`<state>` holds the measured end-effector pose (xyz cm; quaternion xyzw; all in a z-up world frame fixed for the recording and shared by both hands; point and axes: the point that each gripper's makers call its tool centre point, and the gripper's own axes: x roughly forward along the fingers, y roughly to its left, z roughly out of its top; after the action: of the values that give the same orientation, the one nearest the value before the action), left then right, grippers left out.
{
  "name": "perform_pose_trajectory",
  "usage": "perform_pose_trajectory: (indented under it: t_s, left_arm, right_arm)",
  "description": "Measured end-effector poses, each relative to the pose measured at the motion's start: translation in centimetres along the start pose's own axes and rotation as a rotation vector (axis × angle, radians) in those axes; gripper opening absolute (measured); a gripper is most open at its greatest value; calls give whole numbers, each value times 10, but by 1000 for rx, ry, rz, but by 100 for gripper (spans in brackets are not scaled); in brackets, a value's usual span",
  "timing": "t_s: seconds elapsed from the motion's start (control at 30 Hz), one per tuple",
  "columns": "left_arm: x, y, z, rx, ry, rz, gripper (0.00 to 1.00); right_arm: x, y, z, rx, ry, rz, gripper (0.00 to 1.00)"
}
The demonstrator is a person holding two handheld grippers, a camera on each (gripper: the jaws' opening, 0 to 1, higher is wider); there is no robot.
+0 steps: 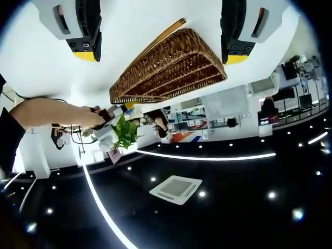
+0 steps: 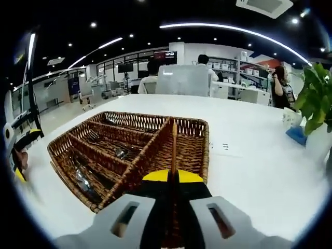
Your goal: Arrange the knives, forks, and spoons in their matching storage slots by inserting each utensil handle-first until every utensil is classified and aligned in the correct compartment
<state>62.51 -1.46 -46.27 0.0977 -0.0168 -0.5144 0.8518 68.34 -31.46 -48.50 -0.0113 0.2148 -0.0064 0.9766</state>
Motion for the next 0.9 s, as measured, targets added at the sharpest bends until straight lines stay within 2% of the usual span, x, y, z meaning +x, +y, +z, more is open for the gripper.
perform_pose_trajectory:
  t_s: [0.17, 0.27, 0.3, 0.4, 0.47, 0.5, 0.57, 0.6, 0.63, 0.7, 0.73, 0.77, 0.9]
  left_arm:
    - [0, 0, -1, 0, 3, -1, 100]
    - [0, 0, -2, 2, 7, -2, 100]
    - [0, 0, -3, 1, 7, -3, 100]
    - [1, 0, -3, 2, 9, -4, 100]
    - [1, 0, -3, 3, 9, -4, 100]
    - [1, 0, -3, 3, 7, -3, 100]
    - [1, 0, -2, 2, 6, -5, 100]
    - [1, -1, -3, 5, 8, -7, 100]
    - [2, -1, -3, 8, 8, -7, 100]
    - [2, -2, -4, 8, 14, -12, 100]
    - [3, -2, -6, 9, 20, -12, 100]
    - [3, -2, -6, 9, 20, -11, 100]
    - [2, -1, -6, 9, 17, -10, 100]
  right_arm:
    - [4, 6, 1, -36, 23, -3, 1]
    - [6, 17, -3, -78, 61, 12, 1]
    - [9, 14, -3, -87, 71, 0, 1]
    - [16, 13, -9, -50, 101, 25, 1]
    - [19, 16, -16, -83, 119, 35, 1]
    - [18, 15, -12, -135, 112, 20, 1]
    - [18, 18, -11, -186, 94, 25, 0]
    - [20, 18, -11, -249, 74, 39, 0]
    - [20, 16, -13, -215, 94, 35, 0]
    - [21, 17, -16, -221, 124, 45, 0]
    - [22, 18, -19, -162, 139, 76, 0]
    - [22, 18, -19, -154, 135, 86, 0]
    - [21, 19, -16, -184, 126, 98, 0]
